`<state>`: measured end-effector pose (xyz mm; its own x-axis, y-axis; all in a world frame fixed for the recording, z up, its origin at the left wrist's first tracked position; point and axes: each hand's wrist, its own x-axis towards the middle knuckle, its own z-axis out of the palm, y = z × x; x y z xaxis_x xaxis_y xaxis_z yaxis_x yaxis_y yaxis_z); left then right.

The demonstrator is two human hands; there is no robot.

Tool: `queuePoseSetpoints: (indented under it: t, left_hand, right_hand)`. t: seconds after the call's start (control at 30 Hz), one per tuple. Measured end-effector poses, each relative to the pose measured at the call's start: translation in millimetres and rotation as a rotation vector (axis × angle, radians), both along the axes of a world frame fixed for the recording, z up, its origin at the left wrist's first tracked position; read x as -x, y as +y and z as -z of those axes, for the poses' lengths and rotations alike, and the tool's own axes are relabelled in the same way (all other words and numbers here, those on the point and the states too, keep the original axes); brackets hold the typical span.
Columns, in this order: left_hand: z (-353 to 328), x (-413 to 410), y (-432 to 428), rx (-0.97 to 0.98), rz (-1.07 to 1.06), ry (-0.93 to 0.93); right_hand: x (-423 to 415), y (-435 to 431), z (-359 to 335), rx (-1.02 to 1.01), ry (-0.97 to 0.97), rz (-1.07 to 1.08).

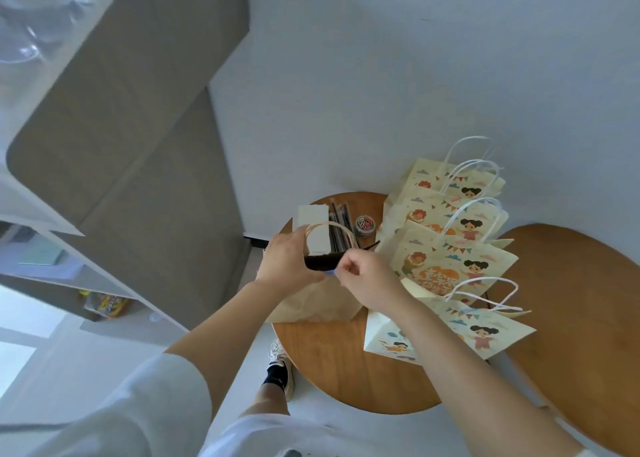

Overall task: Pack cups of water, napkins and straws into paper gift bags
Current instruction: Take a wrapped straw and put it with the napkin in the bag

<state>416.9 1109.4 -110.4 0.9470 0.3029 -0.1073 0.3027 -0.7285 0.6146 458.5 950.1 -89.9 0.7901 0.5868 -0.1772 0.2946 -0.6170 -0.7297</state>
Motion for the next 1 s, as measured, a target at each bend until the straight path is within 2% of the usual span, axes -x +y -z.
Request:
queuePoseSetpoints:
  t: [0.13,0.3,0.5,0.83,1.0]
  left_hand:
    - [2,-15,-9,-0.198,0.066,0.071]
    - [9,-19,-4,-0.134,0.014,0.159]
    - [10,-19,-3,-0.106,0.011,0.136]
    - [15,-17,5,-0.058,0.034,0.118]
    - [24,-16,6,-0.026,0.003,0.170]
  right_hand:
    - [-5,10,11,0.104,-0.348,-0.133]
    - [-23,17,16,0.224,-0.487,-0.195]
    - [-29,26,12,0.364,-0.494,-0.282]
    - [-35,36,12,0.442,-0.464,-0.409]
    - [-33,35,11,0.412,-0.488,-0.385]
